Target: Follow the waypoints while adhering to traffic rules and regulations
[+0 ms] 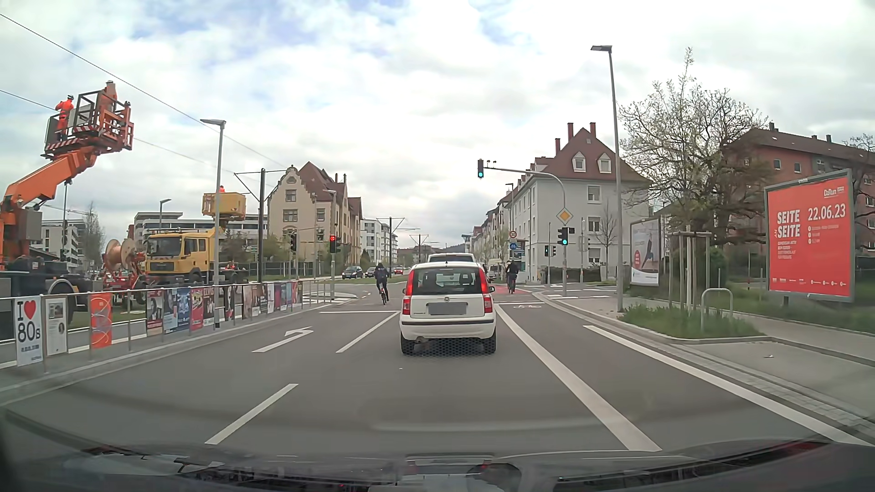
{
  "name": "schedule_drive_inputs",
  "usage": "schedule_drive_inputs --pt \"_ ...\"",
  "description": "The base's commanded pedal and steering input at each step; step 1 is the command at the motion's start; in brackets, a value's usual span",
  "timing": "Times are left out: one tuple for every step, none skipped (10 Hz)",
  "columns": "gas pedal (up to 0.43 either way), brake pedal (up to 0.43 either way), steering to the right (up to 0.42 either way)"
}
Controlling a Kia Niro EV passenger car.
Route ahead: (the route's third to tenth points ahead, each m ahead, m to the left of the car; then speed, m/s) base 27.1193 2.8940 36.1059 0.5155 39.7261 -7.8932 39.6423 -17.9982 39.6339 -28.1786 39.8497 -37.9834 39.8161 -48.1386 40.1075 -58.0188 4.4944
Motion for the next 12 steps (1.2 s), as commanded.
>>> schedule_drive_inputs --pt "0.220 0.000 0.005" --pt "0.189 0.000 0.006" --pt "0.189 0.000 0.006" --pt "0.189 0.000 0.006" --pt "0.189 0.000 0.006" --pt "0.189 0.000 0.006" --pt "0.189 0.000 0.006" --pt "0.189 0.000 0.005" --pt "0.189 0.000 0.005" --pt "0.189 0.000 0.004" --pt "0.189 0.000 0.004" --pt "0.189 0.000 0.004"
